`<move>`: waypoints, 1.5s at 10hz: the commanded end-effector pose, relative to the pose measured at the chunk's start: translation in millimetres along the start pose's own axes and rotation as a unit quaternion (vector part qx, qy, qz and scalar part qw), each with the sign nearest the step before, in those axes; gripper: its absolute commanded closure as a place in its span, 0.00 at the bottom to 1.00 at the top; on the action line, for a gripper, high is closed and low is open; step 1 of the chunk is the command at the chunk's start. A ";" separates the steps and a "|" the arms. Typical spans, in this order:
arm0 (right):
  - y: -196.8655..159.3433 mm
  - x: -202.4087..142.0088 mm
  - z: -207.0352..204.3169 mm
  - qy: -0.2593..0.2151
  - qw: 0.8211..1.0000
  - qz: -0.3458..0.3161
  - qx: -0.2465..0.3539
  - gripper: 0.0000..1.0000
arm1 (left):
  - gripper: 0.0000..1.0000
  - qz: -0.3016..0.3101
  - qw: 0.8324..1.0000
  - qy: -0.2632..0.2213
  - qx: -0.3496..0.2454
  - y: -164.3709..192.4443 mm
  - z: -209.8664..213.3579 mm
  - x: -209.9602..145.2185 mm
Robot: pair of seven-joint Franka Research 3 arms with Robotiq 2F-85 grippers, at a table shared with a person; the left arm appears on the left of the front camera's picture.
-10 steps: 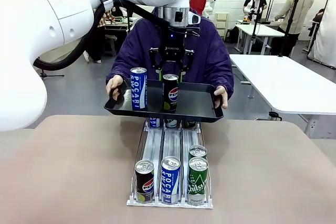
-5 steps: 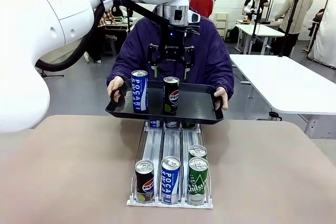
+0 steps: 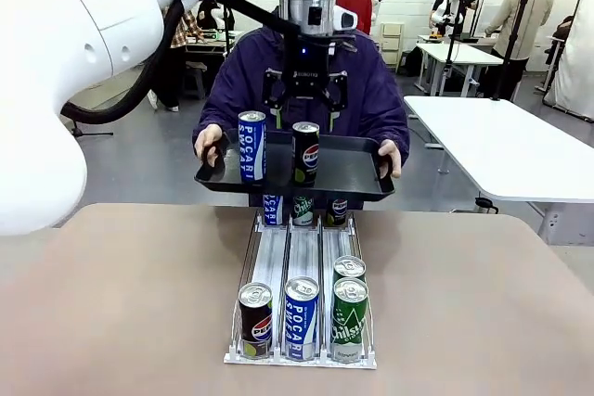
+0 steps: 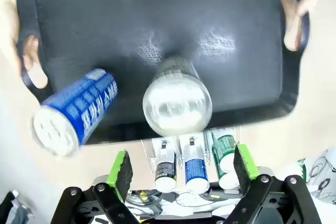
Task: Retrieve and hand over the desired beverage to the person.
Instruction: Place the picked can on the Handle tray extended by the person.
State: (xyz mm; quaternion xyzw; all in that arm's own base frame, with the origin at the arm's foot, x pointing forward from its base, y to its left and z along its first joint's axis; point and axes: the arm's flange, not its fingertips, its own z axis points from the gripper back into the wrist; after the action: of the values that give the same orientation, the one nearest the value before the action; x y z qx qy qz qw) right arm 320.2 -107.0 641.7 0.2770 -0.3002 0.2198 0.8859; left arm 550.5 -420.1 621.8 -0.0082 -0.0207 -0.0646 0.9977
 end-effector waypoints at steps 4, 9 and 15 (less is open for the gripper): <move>-0.8 0.8 -1.0 -0.006 1.000 0.004 0.013 0.00 | 0.00 -0.136 0.986 -0.096 -0.023 63.7 70.2 -128.0; -0.8 0.8 -1.0 -0.006 1.000 0.004 0.013 0.00 | 0.00 -0.212 0.964 -0.160 -0.030 167.9 26.4 -186.9; -0.8 0.8 -1.0 -0.006 1.000 0.004 0.013 0.00 | 0.00 -0.143 0.967 -0.202 -0.061 221.7 18.0 -220.0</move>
State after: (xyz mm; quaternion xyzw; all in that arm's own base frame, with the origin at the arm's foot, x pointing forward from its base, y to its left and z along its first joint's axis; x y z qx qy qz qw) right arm 320.1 -107.1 641.7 0.2769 -0.3002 0.2195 0.8860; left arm 363.4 -168.3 623.0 -0.0626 -0.2020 -0.1969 0.9573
